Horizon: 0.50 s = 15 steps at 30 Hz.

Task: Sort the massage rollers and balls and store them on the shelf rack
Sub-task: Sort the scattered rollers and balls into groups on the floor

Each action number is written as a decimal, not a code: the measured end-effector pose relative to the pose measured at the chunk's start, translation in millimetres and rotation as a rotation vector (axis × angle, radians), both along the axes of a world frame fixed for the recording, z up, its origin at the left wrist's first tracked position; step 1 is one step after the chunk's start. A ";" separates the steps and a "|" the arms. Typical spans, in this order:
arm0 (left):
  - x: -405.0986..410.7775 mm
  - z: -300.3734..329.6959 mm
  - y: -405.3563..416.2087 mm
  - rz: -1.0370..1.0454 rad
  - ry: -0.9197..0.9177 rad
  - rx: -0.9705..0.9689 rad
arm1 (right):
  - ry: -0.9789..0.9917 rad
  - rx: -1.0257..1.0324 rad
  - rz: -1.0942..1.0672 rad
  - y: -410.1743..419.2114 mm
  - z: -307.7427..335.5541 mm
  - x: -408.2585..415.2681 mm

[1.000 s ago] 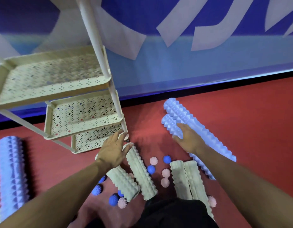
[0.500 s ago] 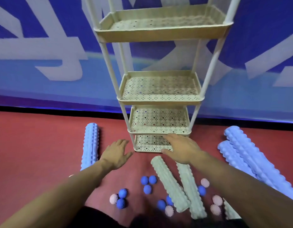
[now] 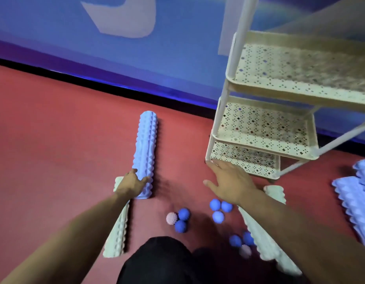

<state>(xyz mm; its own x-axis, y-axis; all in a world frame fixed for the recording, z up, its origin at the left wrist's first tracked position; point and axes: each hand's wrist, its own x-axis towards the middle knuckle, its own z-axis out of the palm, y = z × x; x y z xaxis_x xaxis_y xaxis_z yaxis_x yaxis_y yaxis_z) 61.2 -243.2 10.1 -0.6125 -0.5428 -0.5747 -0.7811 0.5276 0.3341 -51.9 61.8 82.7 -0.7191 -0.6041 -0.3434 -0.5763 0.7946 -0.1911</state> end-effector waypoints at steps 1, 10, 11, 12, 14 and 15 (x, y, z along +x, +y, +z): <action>2.3 -13.5 -0.3 0.042 -0.002 0.019 | 0.001 -0.004 -0.001 -2.7 -10.4 0.7; 13.3 -103.4 3.6 0.291 -0.050 -0.016 | -0.130 0.027 -0.005 4.5 -80.0 10.5; 12.3 -106.5 6.0 0.303 -0.056 -0.067 | -0.143 0.032 -0.012 7.2 -84.5 12.2; 11.0 -109.5 7.8 0.316 -0.067 -0.107 | -0.158 0.034 -0.022 9.6 -88.6 14.1; 5.4 -115.7 9.2 0.346 -0.095 -0.139 | -0.183 0.032 -0.047 15.7 -95.7 17.2; 1.9 -118.9 9.1 0.365 -0.117 -0.132 | -0.187 0.033 -0.056 18.9 -99.2 18.6</action>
